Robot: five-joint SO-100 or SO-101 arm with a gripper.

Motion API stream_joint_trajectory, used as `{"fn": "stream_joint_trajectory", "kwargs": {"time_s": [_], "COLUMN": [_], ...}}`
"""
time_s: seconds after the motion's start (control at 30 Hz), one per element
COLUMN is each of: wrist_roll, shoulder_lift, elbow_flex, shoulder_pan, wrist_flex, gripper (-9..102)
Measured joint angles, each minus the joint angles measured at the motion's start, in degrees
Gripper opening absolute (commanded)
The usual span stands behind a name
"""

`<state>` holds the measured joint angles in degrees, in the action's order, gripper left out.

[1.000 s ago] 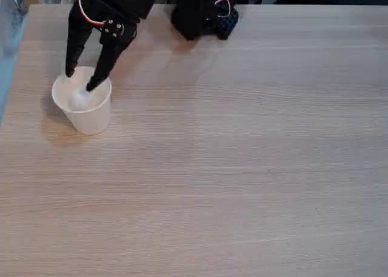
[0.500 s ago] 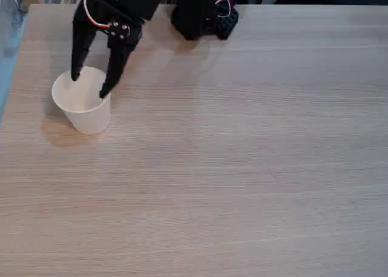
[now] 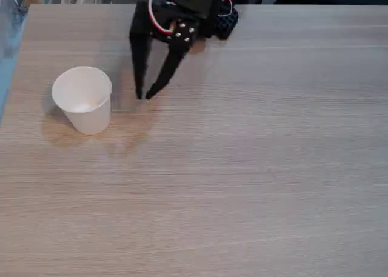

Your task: Grasp a block and put it in the bin.

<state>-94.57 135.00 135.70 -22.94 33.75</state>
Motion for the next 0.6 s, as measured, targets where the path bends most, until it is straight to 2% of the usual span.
{"fn": "stream_joint_trajectory", "kwargs": {"time_s": [0.33, 0.6], "wrist_roll": [2.20, -0.70], "shoulder_lift": [10.72, 21.88], "elbow_flex": [10.11, 22.06], "shoulder_pan": [12.13, 18.46], "wrist_flex": [7.47, 10.37], "gripper": [0, 0]}}
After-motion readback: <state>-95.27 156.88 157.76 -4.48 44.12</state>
